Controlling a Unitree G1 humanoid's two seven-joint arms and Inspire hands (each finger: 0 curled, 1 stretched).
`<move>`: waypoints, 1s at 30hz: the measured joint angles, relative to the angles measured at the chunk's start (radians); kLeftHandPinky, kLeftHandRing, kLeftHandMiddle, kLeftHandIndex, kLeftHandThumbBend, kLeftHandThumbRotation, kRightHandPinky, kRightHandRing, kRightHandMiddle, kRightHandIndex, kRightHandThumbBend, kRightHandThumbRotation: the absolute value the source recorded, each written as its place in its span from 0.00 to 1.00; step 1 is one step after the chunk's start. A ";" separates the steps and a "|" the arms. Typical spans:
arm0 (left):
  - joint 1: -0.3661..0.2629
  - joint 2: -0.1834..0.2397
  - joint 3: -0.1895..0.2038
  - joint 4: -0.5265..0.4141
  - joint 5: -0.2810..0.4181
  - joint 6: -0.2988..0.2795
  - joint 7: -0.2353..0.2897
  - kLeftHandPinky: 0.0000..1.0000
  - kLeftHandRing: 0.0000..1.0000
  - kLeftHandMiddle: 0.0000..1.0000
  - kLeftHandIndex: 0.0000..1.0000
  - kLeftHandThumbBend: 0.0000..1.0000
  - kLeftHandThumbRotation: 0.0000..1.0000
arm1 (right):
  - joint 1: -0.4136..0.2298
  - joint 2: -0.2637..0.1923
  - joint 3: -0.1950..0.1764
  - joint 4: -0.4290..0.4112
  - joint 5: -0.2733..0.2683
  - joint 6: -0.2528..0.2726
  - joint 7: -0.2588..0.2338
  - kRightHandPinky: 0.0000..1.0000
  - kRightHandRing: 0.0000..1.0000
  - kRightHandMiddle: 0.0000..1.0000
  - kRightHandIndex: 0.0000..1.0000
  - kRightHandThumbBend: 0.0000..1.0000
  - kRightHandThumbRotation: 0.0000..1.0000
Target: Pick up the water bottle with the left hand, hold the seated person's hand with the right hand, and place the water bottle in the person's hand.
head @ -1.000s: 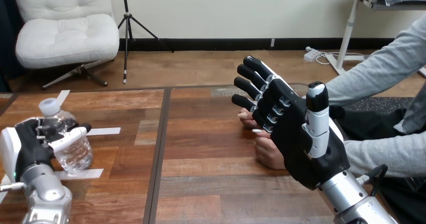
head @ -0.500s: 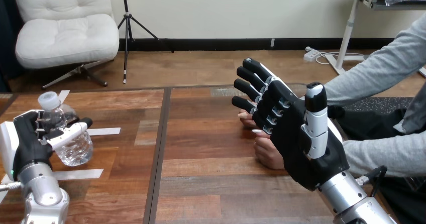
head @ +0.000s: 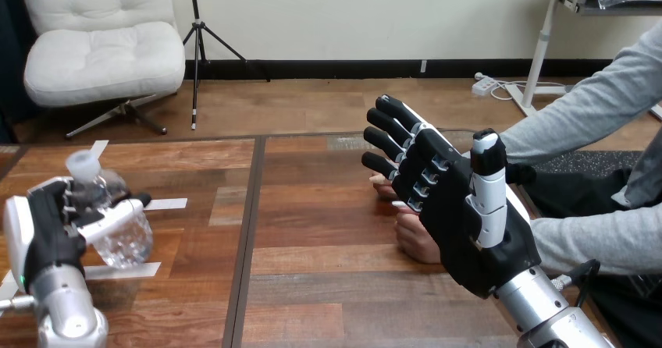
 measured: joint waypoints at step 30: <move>0.231 -0.082 0.002 -0.367 -0.005 0.126 -0.140 0.29 0.35 0.41 0.42 0.76 0.00 | -0.027 -0.070 -0.001 0.229 -0.163 -0.100 -0.005 0.93 0.93 0.93 0.92 0.83 1.00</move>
